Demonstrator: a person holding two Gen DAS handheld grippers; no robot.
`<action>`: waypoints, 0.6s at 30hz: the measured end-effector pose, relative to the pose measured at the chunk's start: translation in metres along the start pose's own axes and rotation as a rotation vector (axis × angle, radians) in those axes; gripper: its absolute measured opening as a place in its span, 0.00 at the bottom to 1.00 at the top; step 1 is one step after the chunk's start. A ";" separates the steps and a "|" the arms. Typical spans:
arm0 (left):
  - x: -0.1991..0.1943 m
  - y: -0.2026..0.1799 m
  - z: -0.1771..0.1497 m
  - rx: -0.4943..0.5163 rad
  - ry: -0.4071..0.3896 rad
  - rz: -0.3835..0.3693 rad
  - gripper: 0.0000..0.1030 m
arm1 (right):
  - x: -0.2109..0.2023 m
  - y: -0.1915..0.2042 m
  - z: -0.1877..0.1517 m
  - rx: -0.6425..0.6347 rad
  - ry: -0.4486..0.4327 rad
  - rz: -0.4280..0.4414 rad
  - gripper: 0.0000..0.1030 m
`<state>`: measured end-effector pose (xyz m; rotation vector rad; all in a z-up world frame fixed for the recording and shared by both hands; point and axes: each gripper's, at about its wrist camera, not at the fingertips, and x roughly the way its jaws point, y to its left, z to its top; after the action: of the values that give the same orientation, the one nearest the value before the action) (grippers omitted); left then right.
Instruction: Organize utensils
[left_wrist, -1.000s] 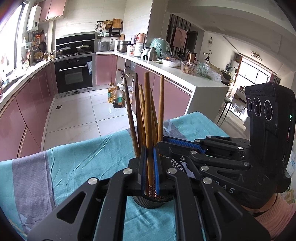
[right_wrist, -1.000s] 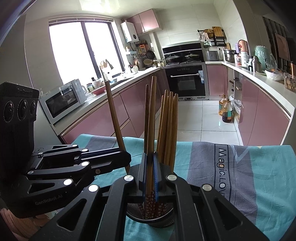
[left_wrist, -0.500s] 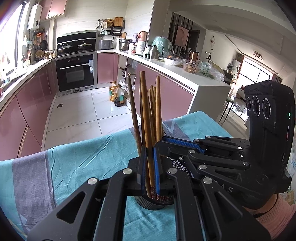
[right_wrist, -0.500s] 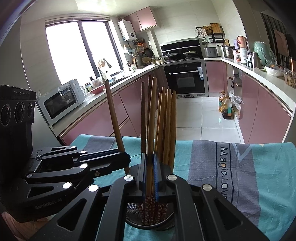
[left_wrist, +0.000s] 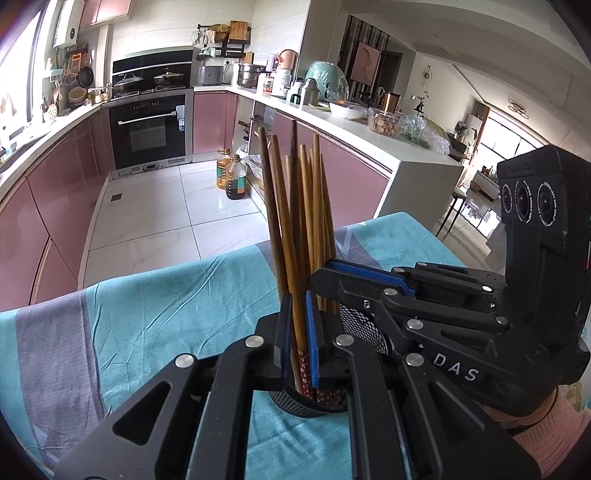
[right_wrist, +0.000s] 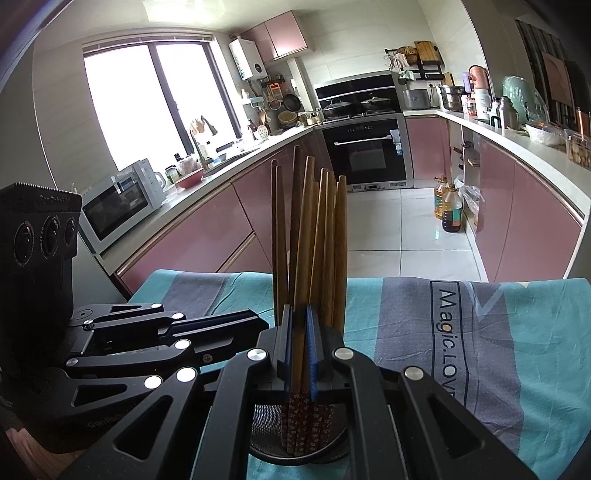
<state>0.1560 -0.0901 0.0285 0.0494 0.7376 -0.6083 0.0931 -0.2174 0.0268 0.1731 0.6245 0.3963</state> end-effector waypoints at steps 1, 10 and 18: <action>0.001 0.001 0.000 -0.002 0.001 0.000 0.08 | 0.000 0.000 0.000 0.003 0.000 0.000 0.08; -0.003 0.008 -0.014 -0.034 -0.020 0.008 0.22 | -0.005 -0.005 -0.007 0.020 -0.006 0.002 0.19; -0.048 0.019 -0.040 -0.051 -0.151 0.154 0.68 | -0.037 0.007 -0.022 -0.023 -0.083 -0.018 0.60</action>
<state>0.1137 -0.0402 0.0260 0.0127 0.5960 -0.4411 0.0499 -0.2250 0.0308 0.1610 0.5397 0.3767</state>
